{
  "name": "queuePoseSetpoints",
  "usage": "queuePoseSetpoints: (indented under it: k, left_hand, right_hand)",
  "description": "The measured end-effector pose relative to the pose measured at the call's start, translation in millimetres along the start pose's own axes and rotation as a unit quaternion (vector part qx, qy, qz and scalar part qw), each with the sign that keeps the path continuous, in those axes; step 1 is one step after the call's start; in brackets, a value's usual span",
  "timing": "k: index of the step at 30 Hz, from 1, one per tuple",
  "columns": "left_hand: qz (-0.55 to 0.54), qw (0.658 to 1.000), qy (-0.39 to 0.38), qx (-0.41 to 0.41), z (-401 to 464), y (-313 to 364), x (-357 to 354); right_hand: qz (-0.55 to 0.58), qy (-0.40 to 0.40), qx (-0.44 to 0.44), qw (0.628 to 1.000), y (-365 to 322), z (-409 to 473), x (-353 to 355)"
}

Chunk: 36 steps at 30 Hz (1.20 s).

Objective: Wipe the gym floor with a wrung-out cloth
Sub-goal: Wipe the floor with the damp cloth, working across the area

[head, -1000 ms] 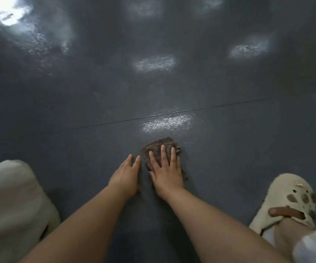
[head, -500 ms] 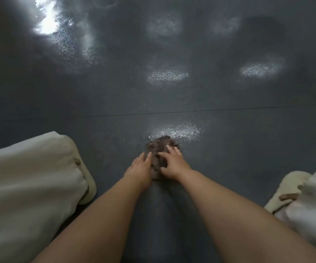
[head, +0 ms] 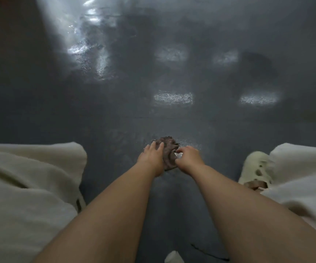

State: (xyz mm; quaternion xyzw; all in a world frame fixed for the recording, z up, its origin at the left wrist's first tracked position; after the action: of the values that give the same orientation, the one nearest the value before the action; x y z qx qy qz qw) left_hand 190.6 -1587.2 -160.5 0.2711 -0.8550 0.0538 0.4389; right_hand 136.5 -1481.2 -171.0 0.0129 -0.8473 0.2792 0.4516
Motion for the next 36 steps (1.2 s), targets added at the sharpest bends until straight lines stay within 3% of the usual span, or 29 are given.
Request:
queuePoseSetpoints:
  k: [6,17,24,26,28,31,36]
  left_hand:
    - [-0.015,1.000,-0.002,0.008,39,1,-12]
    - [0.028,0.999,-0.035,-0.028,127,31,-85]
    - [0.094,0.993,0.039,-0.056,149,22,-96]
    - [0.088,0.987,0.098,-0.092,157,15,-87]
    - [0.051,0.991,0.073,-0.094,167,4,-74]
    - [0.098,0.983,0.117,-0.102,193,-20,-47]
    - [0.031,0.986,0.163,0.030,234,-117,-4]
  right_hand:
    - [0.005,-0.036,0.029,0.999,-18,29,-24]
    - [-0.013,-0.051,-0.036,0.998,28,95,-31]
    - [-0.015,-0.014,-0.034,0.999,28,127,-46]
    - [-0.011,-0.004,-0.021,1.000,22,138,-48]
    - [-0.015,0.002,-0.005,1.000,17,149,-49]
    - [-0.037,0.012,0.025,0.999,6,166,-50]
    - [-0.064,0.033,0.061,0.996,-26,192,-55]
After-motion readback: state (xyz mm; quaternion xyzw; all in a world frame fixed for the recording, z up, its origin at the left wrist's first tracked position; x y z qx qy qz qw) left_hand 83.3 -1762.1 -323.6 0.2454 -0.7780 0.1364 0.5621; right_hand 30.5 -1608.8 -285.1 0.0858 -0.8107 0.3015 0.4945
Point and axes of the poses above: each hand's wrist, its own z-axis towards the middle knuckle, its own x-axis out of the back of the hand, y = z × x, the point moved 8 cm from there along z, towards the middle knuckle, and after that the axes turned 11 degrees about x, right-handed, at the moved point
